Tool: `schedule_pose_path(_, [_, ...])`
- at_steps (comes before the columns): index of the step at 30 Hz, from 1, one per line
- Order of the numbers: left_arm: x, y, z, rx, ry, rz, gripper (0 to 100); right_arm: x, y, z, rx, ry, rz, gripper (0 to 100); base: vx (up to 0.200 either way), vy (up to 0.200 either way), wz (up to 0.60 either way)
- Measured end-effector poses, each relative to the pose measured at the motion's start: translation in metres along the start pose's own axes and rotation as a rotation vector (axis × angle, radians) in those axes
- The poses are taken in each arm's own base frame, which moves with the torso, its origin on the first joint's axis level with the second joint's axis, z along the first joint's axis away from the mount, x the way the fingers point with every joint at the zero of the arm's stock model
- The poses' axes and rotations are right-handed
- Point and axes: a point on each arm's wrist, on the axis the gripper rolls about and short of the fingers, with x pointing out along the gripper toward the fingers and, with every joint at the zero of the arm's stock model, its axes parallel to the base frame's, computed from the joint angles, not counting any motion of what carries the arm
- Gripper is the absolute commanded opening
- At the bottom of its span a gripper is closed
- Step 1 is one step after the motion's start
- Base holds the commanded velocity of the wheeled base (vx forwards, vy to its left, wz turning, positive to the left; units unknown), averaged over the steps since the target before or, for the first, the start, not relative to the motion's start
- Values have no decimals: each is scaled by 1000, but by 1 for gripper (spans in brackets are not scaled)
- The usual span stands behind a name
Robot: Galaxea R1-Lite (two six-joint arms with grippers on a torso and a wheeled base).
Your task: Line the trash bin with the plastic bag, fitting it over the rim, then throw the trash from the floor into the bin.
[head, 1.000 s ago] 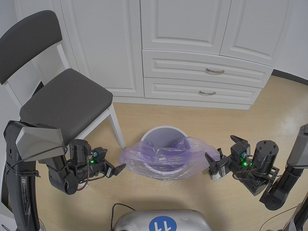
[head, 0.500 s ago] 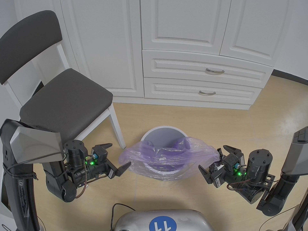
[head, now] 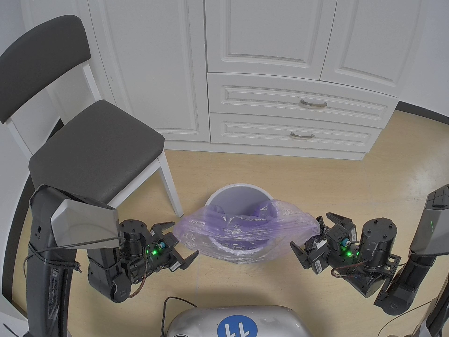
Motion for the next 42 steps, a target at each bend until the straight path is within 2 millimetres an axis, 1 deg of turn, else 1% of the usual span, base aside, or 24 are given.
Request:
schedule_pose_path(3, [11, 6, -4, -30, 7, 55, 100, 0, -1, 0, 1, -1, -2, 100, 0, 0, 0])
schedule_pose_path(9, [32, 16, -8, -161, -12, 147, 100, 1, -1, 0, 1, -1, -5, 100, 0, 0, 0])
schedule_pose_path(12, [42, 20, -7, -251, -32, 199, 100, 2, -1, 0, 2, 1, -5, 100, 0, 0, 0])
schedule_pose_path(17, [54, 21, 0, -390, -83, 227, 100, 3, 0, -2, 0, 6, -3, 100, 0, 0, 0])
schedule_pose_path(18, [55, 22, 2, -408, -94, 228, 0, 3, 0, -2, 0, 8, -3, 100, 0, 0, 0])
schedule_pose_path(23, [60, 18, 9, -431, -122, 218, 0, 4, 1, -3, -2, 13, -1, 100, 0, 0, 0])
schedule_pose_path(26, [62, 16, 14, -483, -142, 216, 0, 5, 1, -4, -2, 14, -2, 100, 0, 0, 0])
schedule_pose_path(29, [67, 14, 23, -547, -176, 223, 0, 7, 2, -4, -2, 15, -1, 100, 0, 0, 0])
schedule_pose_path(35, [79, 19, 43, -624, -261, 294, 0, 14, 5, -4, 2, 16, -11, 100, 0, 0, 0])
schedule_pose_path(42, [91, 18, 65, -698, -347, 344, 0, 27, 16, -7, 22, 23, -15, 100, 0, 0, 0])
